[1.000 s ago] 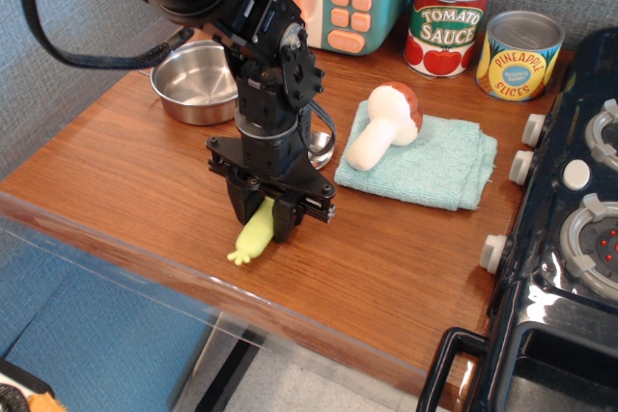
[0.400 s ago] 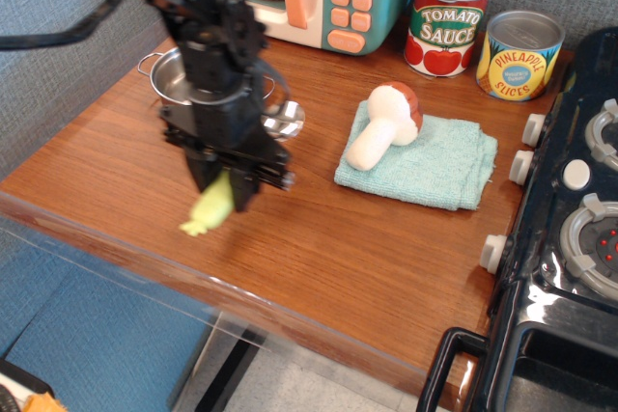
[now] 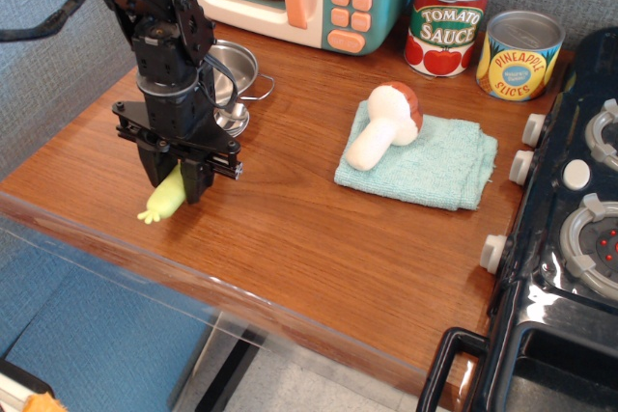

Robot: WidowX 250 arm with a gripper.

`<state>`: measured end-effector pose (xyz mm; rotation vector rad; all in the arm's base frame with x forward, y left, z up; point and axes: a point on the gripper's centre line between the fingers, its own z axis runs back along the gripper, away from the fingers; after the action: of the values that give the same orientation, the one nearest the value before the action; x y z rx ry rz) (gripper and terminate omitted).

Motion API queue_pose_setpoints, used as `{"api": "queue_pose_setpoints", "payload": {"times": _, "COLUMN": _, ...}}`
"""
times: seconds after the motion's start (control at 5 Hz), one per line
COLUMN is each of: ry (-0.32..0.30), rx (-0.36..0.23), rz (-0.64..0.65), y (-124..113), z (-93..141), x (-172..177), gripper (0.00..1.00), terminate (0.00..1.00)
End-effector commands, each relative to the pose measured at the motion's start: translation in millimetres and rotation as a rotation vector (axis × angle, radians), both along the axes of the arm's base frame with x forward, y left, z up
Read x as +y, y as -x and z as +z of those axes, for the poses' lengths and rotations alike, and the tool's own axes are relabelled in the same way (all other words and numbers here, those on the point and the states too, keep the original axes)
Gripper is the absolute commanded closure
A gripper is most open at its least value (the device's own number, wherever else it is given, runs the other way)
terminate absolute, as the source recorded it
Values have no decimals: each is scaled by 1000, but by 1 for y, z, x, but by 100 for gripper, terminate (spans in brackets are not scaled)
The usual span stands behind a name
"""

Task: MOVE THE SPATULA SLIGHTLY TOWARDS THE LEFT SIDE.

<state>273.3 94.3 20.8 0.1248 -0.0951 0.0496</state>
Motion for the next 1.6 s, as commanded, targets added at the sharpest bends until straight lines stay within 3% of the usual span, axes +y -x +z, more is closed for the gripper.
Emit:
{"api": "queue_pose_setpoints", "payload": {"times": 0.0, "ry": 3, "rx": 5, "rz": -23, "y": -7, "z": -2, "x": 9, "gripper": 100, "terminate": 0}}
{"api": "queue_pose_setpoints", "payload": {"times": 0.2, "ry": 8, "rx": 18, "rz": 0, "y": -6, "z": -5, "x": 15, "gripper": 0, "terminate": 0}}
{"api": "queue_pose_setpoints", "payload": {"times": 0.6, "ry": 19, "rx": -34, "rz": -29, "y": -4, "z": 5, "x": 9, "gripper": 0, "terminate": 0}}
{"api": "queue_pose_setpoints", "payload": {"times": 0.8, "ry": 18, "rx": -115, "rz": -66, "y": -1, "z": 32, "x": 4, "gripper": 0, "terminate": 0}}
{"api": "queue_pose_setpoints", "payload": {"times": 1.0, "ry": 52, "rx": -140, "rz": -82, "y": 1, "z": 47, "x": 3, "gripper": 0, "terminate": 0}}
{"api": "queue_pose_setpoints", "payload": {"times": 1.4, "ry": 27, "rx": -116, "rz": -97, "y": 0, "z": 47, "x": 3, "gripper": 0, "terminate": 0}}
